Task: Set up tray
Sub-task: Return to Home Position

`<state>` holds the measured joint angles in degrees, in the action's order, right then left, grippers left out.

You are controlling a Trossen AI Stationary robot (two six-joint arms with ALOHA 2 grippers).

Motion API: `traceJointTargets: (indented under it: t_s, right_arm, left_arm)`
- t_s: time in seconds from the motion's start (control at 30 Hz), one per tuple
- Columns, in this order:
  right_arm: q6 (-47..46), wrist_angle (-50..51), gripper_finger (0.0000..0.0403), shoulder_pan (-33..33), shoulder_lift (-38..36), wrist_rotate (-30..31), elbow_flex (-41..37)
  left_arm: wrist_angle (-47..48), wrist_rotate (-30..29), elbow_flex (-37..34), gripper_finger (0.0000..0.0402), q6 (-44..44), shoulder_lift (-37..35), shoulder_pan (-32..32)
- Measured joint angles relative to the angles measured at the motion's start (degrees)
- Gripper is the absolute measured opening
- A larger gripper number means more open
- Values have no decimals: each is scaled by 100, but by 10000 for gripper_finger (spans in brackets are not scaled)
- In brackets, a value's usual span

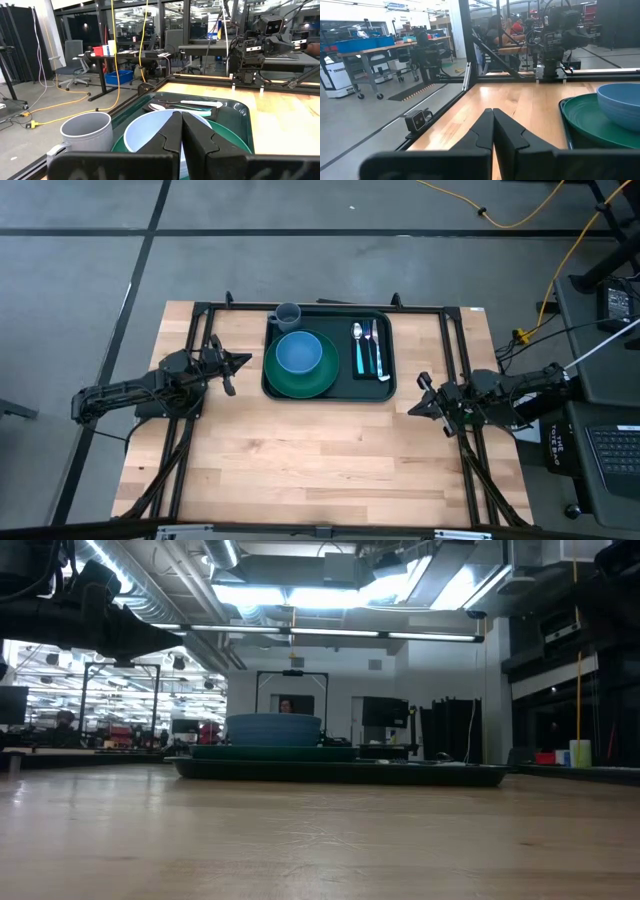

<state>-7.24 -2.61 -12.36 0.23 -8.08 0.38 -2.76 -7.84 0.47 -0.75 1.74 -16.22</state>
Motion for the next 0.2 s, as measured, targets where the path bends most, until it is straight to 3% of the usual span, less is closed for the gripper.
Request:
traceJointTargets:
  t_s: [0.2]
  right_arm:
    - [1,0,10,0,0,0,0]
  left_arm:
    - [0,0,2,5,0,-1,1]
